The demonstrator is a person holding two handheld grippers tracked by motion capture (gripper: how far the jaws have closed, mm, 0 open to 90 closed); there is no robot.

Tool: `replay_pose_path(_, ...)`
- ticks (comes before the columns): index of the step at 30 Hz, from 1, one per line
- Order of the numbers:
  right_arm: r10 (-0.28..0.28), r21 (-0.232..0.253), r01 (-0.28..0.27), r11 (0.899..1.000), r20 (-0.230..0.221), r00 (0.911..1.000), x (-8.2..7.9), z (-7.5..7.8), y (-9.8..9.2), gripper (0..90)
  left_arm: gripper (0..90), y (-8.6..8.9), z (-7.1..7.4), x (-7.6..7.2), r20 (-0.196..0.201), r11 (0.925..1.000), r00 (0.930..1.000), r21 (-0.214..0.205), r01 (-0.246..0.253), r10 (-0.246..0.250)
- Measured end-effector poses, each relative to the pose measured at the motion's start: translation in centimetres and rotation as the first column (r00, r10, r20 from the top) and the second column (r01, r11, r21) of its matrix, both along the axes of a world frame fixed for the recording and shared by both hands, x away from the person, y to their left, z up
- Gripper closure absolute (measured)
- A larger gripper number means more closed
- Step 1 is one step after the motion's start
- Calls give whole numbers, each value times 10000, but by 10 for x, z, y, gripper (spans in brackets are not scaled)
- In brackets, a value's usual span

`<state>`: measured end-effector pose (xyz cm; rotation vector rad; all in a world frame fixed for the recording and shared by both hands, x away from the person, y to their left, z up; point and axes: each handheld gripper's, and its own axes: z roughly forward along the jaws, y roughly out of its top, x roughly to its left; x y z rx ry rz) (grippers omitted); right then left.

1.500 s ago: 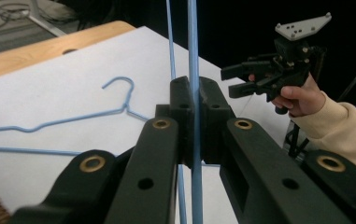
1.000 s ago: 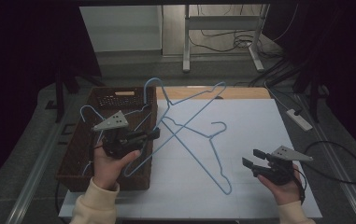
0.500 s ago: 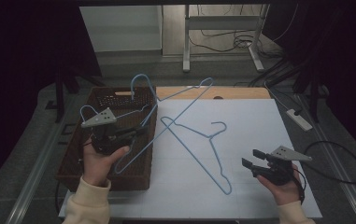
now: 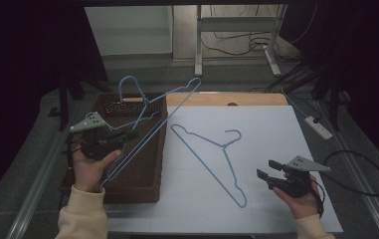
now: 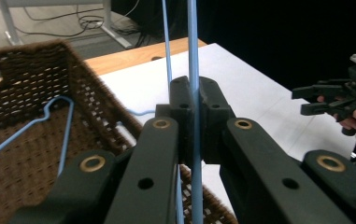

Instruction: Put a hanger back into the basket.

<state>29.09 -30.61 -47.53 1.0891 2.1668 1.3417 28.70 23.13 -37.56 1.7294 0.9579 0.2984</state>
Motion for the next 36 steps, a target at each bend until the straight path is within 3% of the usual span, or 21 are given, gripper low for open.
replay_pose_path(12, -23, -42, 23, 10000, -18, 10000, 0, -1, 0, 379, 856, 34, -12, 6, -427, 9973, 9964, 11, -735, 735)
replay_pose_path(22, -16, -59, 16, 10000, -34, 10000, 0, -1, 0, 379, 856, 47, -16, 5, -566, 9947, 9934, 303, -985, 1001)
replay_pose_path(36, -6, -100, 5, 9999, -54, 10000, 1, -1, 1, 379, 856, 68, -28, 8, -1079, 9869, 9818, 577, -1505, 1560)
